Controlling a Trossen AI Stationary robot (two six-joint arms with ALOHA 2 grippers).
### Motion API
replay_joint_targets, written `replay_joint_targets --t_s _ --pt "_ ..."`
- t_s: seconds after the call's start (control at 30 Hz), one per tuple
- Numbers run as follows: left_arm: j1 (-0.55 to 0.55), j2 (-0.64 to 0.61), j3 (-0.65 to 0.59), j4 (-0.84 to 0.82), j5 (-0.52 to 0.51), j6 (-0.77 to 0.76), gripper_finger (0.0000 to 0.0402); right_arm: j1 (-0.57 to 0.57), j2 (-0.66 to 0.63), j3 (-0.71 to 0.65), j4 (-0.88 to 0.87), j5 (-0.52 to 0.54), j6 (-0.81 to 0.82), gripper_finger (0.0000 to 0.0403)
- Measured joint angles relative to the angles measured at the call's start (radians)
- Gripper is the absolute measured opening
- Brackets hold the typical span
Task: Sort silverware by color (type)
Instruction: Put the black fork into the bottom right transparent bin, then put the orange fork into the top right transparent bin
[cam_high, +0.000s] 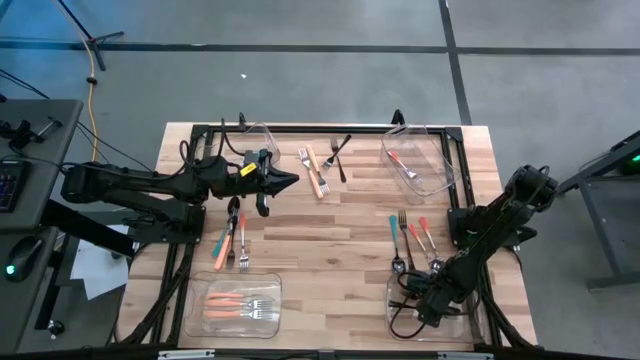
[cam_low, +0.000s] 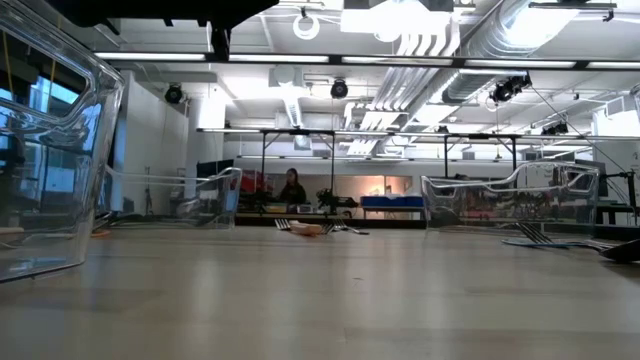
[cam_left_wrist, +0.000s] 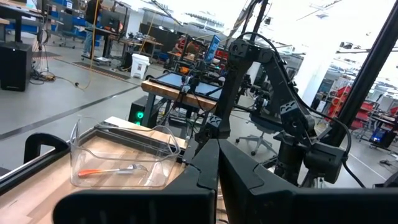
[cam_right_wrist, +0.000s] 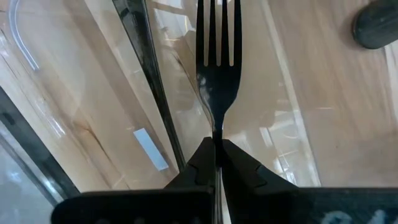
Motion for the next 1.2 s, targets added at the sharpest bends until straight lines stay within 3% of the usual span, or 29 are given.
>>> replay_joint_targets --t_s 0.47,0.9,1.2 --pt "0.0 0.0 0.0 0.0 0.0 0.0 0.0 0.0 0.0 0.0 0.0 0.019 0.0 0.0003" --pt "0.0 0.0 0.0 0.0 0.0 0.0 0.0 0.0 -0.001 0.002 -0.002 0.019 -0.002 0.0119" --pt "0.0 0.0 0.0 0.01 0.0 0.0 0.0 0.0 -0.021 0.009 -0.003 -0.035 -0.011 0.0133"
